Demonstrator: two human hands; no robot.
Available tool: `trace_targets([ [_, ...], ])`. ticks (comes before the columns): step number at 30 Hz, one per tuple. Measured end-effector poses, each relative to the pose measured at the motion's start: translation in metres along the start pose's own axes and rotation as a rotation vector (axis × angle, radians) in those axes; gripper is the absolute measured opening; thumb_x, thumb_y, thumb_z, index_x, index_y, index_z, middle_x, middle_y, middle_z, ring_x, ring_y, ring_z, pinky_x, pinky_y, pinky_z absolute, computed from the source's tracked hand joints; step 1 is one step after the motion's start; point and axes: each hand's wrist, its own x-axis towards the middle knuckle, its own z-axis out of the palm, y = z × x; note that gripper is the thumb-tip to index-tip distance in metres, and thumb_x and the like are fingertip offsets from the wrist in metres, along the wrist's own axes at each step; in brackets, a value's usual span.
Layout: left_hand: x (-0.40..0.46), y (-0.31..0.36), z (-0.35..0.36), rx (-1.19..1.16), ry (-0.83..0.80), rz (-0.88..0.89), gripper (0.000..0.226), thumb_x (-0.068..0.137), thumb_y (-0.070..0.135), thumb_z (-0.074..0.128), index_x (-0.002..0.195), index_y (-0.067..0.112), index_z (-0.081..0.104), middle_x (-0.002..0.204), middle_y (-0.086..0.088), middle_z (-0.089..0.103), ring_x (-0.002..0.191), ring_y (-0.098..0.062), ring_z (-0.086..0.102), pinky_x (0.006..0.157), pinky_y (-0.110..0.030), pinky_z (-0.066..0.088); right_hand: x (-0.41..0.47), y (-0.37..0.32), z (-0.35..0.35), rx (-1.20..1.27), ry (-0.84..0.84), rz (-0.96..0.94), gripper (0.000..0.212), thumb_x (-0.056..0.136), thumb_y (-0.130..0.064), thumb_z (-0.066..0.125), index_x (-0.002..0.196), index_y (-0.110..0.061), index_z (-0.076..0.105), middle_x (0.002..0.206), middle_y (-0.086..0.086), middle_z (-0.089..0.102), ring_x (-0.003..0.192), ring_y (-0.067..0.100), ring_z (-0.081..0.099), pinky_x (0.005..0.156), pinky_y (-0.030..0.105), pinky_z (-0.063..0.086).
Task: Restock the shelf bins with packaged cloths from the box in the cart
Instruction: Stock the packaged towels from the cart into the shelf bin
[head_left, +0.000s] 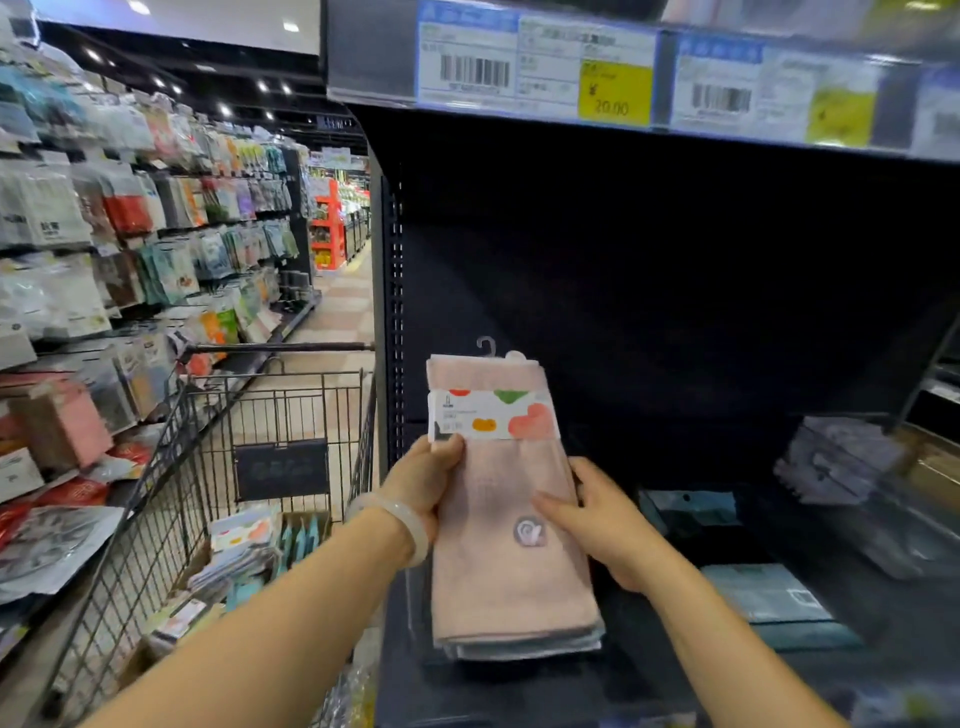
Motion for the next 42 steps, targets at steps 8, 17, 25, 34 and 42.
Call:
trace_targets([
  [8,0.019,-0.027,0.008,0.675,0.371,0.071,0.009,0.092,0.014,0.055,0.094,0.006,0.056,0.084,-0.007,0.063,0.082,-0.026,0.059,0.071,-0.030,0.045,0.004,0.025,0.009,-0.337,0.152,0.058,0.034,0.092,-0.024,0.053,0.124,-0.021,0.043,0.108,0.002,0.057,0.091,0.015,0.055,0.068,0.025,0.042],
  [17,0.007,-0.041,0.022,1.078,0.390,0.202,0.041,0.088,0.010,0.052,0.124,0.008,0.032,0.126,-0.014,0.044,0.110,-0.033,0.052,0.093,-0.041,0.046,0.003,0.022,0.014,-0.624,0.107,-0.044,0.048,0.093,-0.030,0.052,0.137,-0.022,0.035,0.134,0.005,0.037,0.121,0.021,0.044,0.097,0.030,0.039],
  [25,0.001,-0.024,0.021,1.242,0.207,0.166,0.062,0.091,0.012,0.048,0.143,0.006,0.015,0.139,-0.016,0.037,0.122,-0.032,0.047,0.102,-0.038,0.041,0.009,0.017,0.017,-0.560,0.065,-0.039,0.045,0.092,-0.036,0.053,0.133,-0.024,0.042,0.135,0.001,0.030,0.118,0.020,0.045,0.092,0.028,0.043],
  [34,-0.018,0.031,-0.055,1.475,0.343,0.445,0.059,0.089,0.020,0.056,0.141,0.011,0.030,0.141,-0.010,0.036,0.127,-0.031,0.041,0.104,-0.042,0.040,0.022,-0.062,0.095,-0.696,0.009,-0.420,0.039,0.094,-0.029,0.053,0.131,-0.020,0.046,0.139,-0.001,0.032,0.132,0.019,0.033,0.103,0.028,0.029],
  [42,-0.025,0.018,-0.214,1.747,0.424,-0.002,0.049,0.088,0.021,0.057,0.132,0.010,0.037,0.136,-0.010,0.040,0.129,-0.027,0.037,0.106,-0.038,0.038,0.043,-0.053,0.248,-0.987,-0.335,-0.459,0.054,0.091,-0.025,0.057,0.138,-0.011,0.036,0.140,0.012,0.035,0.133,0.030,0.028,0.109,0.041,0.032],
])
